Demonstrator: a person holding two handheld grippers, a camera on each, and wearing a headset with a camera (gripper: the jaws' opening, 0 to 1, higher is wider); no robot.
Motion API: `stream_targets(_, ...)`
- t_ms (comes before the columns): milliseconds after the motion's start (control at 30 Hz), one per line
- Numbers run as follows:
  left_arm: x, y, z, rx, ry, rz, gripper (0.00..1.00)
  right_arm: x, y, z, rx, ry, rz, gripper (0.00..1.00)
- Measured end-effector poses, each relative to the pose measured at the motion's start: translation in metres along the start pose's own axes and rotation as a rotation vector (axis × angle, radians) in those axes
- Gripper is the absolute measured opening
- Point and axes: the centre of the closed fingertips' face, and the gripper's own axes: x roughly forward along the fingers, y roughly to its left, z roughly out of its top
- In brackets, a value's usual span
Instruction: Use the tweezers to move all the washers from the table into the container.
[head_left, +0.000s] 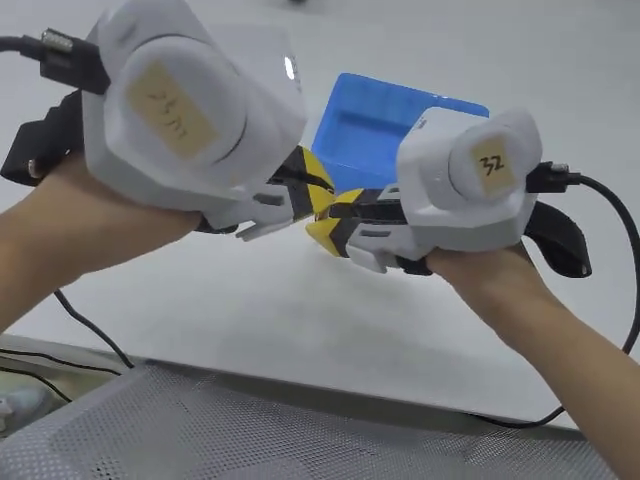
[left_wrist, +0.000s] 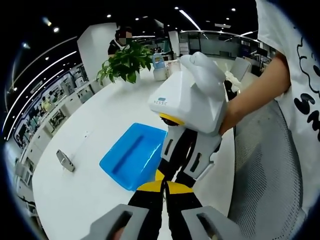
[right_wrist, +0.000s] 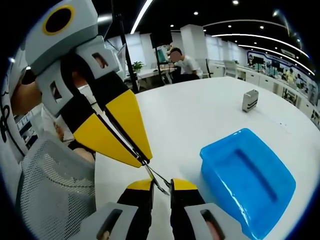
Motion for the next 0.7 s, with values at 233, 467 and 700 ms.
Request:
stream_targets(233,0.0023,0.0019,-0.0024,-0.020,-0.014,-0.003,0.00,0.0055,-0.0007,-0.0013,-0.007,0.007,-0.002,0.09)
stream_targets(467,0.0038,0.0016,-0.0021,-0.043,-0.016,-0.009,0.00,0.0043,-0.0008,-0.0019,-0.025,0.020,0.000,0.07)
stream_targets(700,0.0031,-0.0014,-0.0018,-0.012,0.002,-0.015,0.00,0.0024,-0.0012,-0.0035,-0.091,0.043,-0.027,0.06)
